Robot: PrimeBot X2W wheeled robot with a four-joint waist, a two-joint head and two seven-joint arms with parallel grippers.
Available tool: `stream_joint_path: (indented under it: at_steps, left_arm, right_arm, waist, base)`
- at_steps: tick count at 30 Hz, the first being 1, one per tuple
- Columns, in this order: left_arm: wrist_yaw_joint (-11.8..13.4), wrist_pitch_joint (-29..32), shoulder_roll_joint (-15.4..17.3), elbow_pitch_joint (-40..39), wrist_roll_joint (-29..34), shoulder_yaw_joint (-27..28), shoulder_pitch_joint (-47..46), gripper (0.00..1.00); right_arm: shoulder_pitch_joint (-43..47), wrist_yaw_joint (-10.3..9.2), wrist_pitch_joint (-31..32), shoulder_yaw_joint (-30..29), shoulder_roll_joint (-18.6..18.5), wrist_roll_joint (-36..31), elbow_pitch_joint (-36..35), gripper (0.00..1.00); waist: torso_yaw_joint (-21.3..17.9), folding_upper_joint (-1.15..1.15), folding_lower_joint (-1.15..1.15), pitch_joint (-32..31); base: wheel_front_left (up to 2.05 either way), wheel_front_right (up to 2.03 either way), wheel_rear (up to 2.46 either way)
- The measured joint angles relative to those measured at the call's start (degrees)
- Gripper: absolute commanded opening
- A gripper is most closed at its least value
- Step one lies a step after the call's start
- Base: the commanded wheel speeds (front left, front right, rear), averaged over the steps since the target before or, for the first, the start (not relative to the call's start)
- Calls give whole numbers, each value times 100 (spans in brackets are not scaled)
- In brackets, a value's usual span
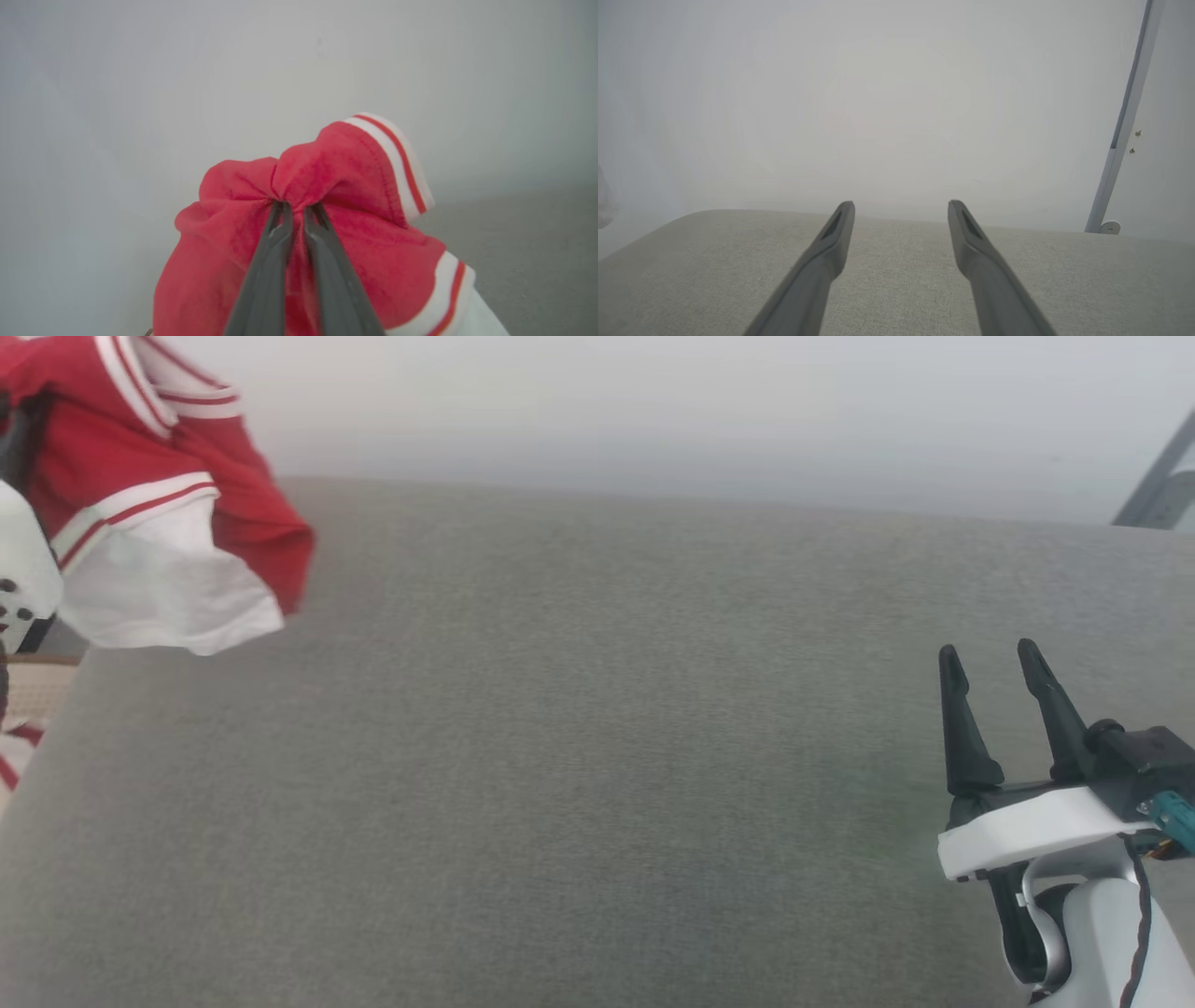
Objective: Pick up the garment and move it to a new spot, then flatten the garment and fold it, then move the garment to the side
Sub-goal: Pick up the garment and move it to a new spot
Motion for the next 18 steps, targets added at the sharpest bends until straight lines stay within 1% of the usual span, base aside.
stream_joint_path:
  at_steps: [5, 11, 18]
  left_arm:
    - [111, 370, 30, -828, -93, -37, 124, 0]
    - [286, 750, -21, -1667, -142, -174, 205, 0]
    - [421, 1114, -248, -2363, -253, -441, 239, 0]
  right_arm:
    - [16, 0, -27, -179, 52, -22, 5, 100]
    - [-4, -1, -75, -460, 49, -121, 46, 100]
    - [2, 0, -125, -838, 48, -196, 104, 100]
  waist:
    - [-245, 0, 0, -33]
    - [-656, 0, 0, -20]
    - [-1186, 0, 0, 57]
  base:
    - [0, 0, 0]
    - [0, 0, 0]
    - [0, 0, 0]
